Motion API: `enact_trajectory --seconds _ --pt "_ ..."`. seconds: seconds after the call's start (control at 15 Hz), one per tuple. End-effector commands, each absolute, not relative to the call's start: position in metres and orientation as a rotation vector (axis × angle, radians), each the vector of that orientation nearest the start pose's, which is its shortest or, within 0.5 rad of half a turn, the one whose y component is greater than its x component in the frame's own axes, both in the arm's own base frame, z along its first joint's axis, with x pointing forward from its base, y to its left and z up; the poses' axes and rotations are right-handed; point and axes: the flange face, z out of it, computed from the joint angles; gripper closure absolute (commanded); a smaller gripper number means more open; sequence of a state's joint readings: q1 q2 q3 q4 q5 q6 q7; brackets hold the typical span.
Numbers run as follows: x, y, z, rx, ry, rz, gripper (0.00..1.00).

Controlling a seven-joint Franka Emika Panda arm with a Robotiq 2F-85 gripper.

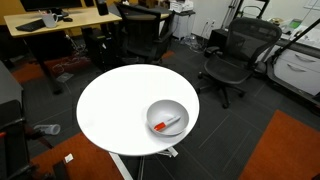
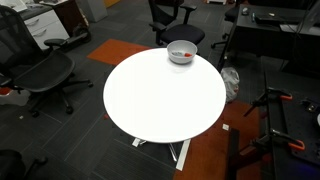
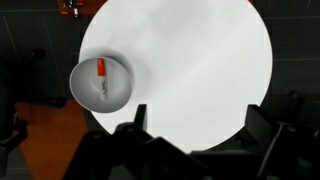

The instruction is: Remove the marker from the grey bowl and place it on the table

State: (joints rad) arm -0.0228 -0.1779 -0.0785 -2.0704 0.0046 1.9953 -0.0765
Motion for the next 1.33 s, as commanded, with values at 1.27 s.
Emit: enact_trajectory --seconds 1.27 --pt "0.585 -0.212 0.371 -3.108 0.230 -0.119 0.00"
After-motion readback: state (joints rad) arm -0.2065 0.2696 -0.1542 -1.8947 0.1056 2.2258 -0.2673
